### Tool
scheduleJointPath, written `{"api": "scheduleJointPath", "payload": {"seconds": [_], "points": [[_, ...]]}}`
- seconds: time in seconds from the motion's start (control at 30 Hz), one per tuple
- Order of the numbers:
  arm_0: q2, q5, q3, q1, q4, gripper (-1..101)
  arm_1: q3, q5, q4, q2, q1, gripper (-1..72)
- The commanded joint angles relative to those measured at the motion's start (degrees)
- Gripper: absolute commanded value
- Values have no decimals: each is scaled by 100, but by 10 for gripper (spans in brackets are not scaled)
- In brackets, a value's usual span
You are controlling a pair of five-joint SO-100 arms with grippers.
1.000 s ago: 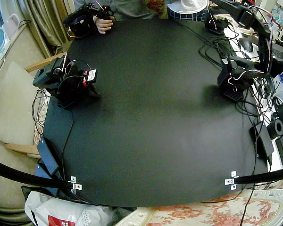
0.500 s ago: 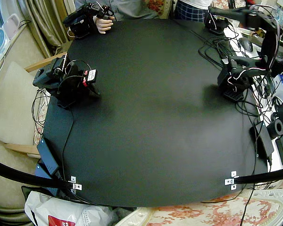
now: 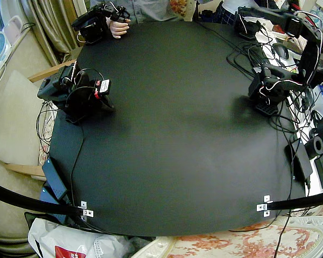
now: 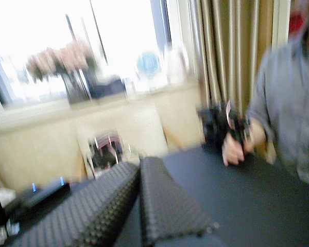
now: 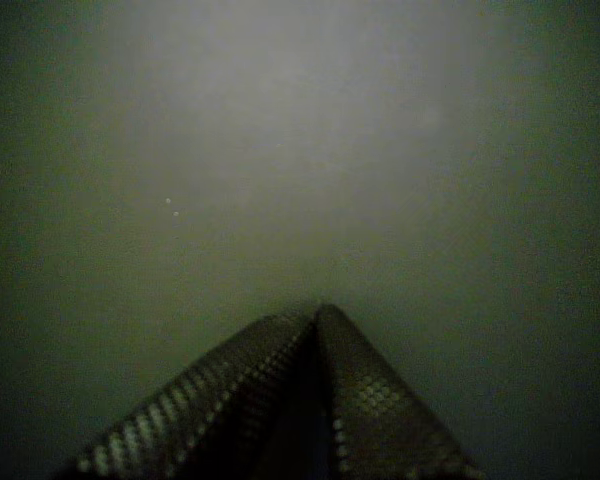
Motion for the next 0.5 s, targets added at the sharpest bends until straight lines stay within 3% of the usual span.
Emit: {"api": "scheduleJointPath", "payload": {"seconds": [0.0,0.07,0.23,0.47], "points": [[-35,-53,70,44,606,-2,-88,-44,9,88,-9,-3],[193,149,677,26,1081,-2,-88,-44,9,88,-9,-3],[2127,272,3454,-114,747,-2,-97,-9,9,88,18,-3],[2127,246,5379,-70,97,-2,-97,53,9,88,70,-3]]}}
